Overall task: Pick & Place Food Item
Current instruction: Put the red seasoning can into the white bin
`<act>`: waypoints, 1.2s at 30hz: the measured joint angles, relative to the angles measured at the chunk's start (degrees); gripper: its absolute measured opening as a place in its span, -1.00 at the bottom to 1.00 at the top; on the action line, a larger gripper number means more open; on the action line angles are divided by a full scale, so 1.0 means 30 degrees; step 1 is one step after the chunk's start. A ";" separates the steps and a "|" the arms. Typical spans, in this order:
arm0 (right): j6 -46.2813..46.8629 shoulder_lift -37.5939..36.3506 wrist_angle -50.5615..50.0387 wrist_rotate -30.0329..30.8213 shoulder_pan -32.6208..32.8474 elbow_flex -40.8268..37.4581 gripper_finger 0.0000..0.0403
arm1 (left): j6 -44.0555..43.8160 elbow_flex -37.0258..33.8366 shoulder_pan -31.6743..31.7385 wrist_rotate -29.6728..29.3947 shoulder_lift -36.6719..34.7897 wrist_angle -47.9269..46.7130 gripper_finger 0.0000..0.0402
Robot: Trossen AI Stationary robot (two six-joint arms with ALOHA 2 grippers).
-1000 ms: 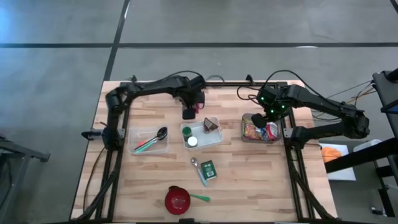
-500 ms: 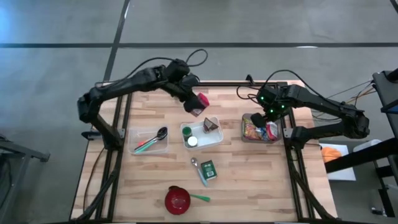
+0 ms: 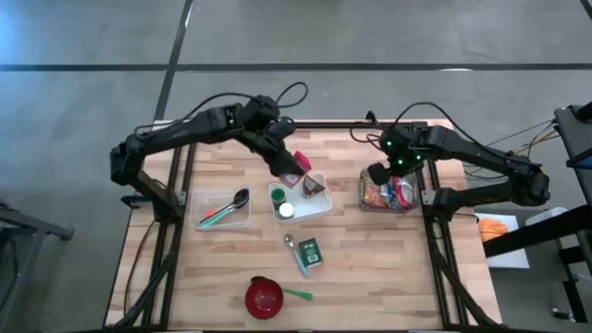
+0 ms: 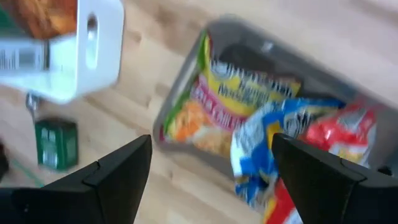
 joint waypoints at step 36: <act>-0.9759 0.0578 1.9305 -0.7402 0.3741 0.4563 0.63 | -0.5218 0.0015 -0.0520 0.7235 -0.0619 0.5175 0.38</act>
